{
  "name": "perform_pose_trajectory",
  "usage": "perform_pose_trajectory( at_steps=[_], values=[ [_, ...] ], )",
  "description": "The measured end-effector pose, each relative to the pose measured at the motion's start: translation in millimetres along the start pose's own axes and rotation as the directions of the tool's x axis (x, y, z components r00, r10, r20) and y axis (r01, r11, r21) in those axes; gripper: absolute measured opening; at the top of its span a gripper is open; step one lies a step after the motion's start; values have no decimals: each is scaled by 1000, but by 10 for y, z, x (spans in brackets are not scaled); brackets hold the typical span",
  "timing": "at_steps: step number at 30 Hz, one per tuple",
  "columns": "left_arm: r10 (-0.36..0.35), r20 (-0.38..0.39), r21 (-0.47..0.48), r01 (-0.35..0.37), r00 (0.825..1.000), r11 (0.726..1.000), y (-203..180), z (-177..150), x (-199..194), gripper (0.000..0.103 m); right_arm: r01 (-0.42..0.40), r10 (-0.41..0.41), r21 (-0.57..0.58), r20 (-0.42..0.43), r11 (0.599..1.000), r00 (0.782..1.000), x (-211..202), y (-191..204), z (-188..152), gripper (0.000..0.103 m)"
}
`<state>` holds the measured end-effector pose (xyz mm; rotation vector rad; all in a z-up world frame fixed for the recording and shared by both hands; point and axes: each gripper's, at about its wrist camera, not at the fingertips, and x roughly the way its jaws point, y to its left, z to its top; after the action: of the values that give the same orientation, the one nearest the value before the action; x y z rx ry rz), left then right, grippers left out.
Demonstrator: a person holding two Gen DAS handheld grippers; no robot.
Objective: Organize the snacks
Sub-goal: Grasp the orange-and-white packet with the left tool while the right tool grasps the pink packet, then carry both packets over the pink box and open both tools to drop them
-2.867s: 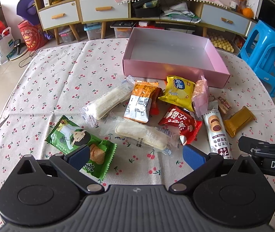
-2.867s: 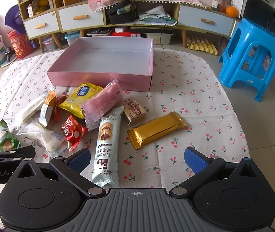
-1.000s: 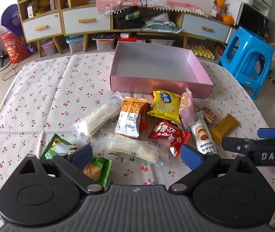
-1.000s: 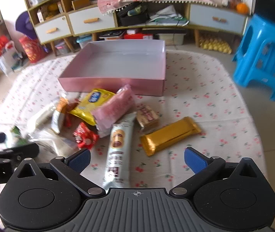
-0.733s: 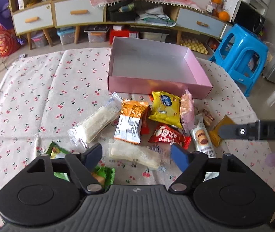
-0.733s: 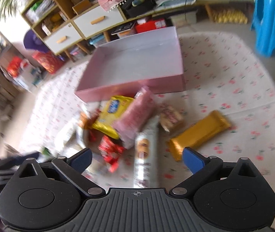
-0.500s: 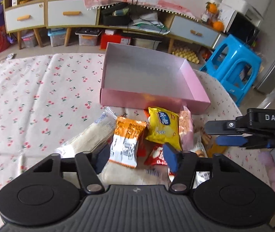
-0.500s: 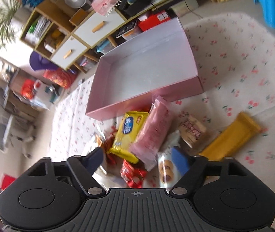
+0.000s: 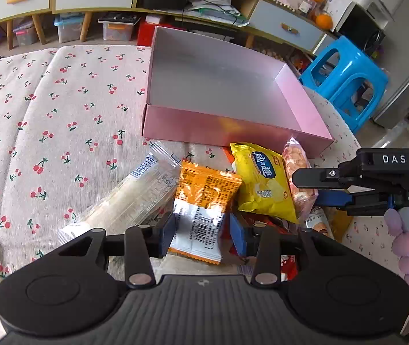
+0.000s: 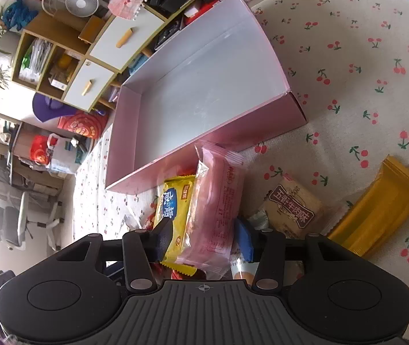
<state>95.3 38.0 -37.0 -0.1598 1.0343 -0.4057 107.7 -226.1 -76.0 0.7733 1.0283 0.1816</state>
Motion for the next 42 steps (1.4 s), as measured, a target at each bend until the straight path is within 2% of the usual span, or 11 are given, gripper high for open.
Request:
perform_pose_trajectory(
  at_steps=[14, 27, 35, 42],
  values=[
    [-14, 26, -49, 15, 1000, 999, 133, 55, 27, 34, 6, -6, 15, 16, 1000, 1000, 103, -37, 11, 35],
    [-16, 46, -71, 20, 999, 997, 126, 97, -33, 33, 5, -6, 43, 18, 999, 1000, -34, -30, 16, 35],
    [-41, 71, -58, 45, 997, 997, 65, 121, -110, 33, -32, 30, 58, 37, 998, 999, -198, 10, 20, 35],
    [-35, 112, -54, 42, 993, 998, 1, 164, -163, 33, -66, 61, 58, 87, 996, 994, -323, 83, 106, 35]
  ],
)
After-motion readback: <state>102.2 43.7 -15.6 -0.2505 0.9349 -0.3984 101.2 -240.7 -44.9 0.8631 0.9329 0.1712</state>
